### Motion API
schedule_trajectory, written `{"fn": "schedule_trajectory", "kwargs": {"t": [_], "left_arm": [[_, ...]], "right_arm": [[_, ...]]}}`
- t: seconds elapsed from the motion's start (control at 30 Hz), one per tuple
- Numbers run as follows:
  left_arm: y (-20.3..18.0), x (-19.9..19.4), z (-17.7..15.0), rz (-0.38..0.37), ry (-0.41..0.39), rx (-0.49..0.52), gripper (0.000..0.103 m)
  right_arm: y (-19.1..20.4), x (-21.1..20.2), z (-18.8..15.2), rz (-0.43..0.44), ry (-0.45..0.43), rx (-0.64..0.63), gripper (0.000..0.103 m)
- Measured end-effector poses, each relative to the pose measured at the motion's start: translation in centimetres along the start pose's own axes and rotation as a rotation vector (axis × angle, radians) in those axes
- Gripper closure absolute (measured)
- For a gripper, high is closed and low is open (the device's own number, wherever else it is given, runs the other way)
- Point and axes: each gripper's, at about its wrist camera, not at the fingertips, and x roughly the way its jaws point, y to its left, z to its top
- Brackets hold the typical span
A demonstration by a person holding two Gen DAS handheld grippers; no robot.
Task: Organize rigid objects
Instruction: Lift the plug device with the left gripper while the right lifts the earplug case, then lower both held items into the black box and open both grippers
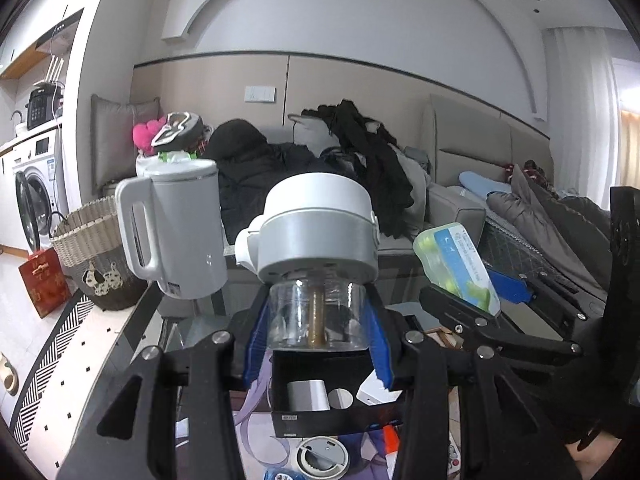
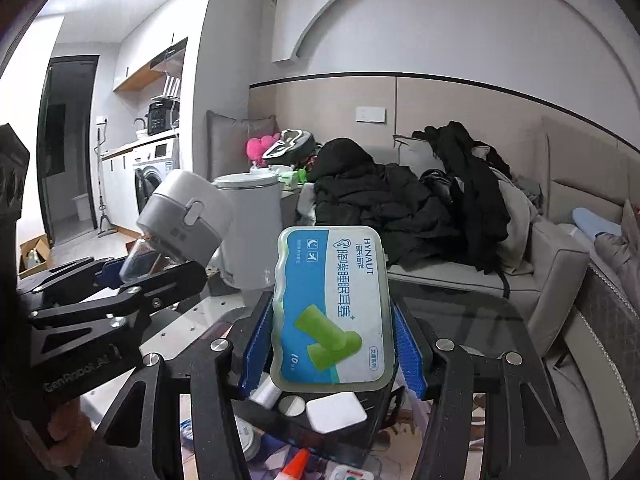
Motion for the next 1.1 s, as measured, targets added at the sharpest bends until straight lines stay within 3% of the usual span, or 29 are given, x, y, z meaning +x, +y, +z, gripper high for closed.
{"fn": "schedule_trajectory", "kwargs": {"t": [0.2, 0.57, 0.8, 1.1], "left_arm": [[0.5, 3.0, -0.5, 0.003, 0.070, -0.020, 0.061], [0.7, 7.7, -2.6, -0.026, 0.323, -0.092, 0.061], [0.5, 8.8, -3.3, -0.022, 0.390, -0.103, 0.061], [0.8, 9.1, -3.6, -0.012, 0.413, -0.108, 0.061]], "right_arm": [[-0.9, 3.2, -0.2, 0.011, 0.080, 0.046, 0.047], [-2.8, 8.5, -3.7, 0.071, 0.341, 0.141, 0.047], [-3.1, 9.4, -5.3, 0.075, 0.396, 0.181, 0.047], [-3.1, 9.6, -5.9, 0.079, 0.412, 0.200, 0.047]]}}
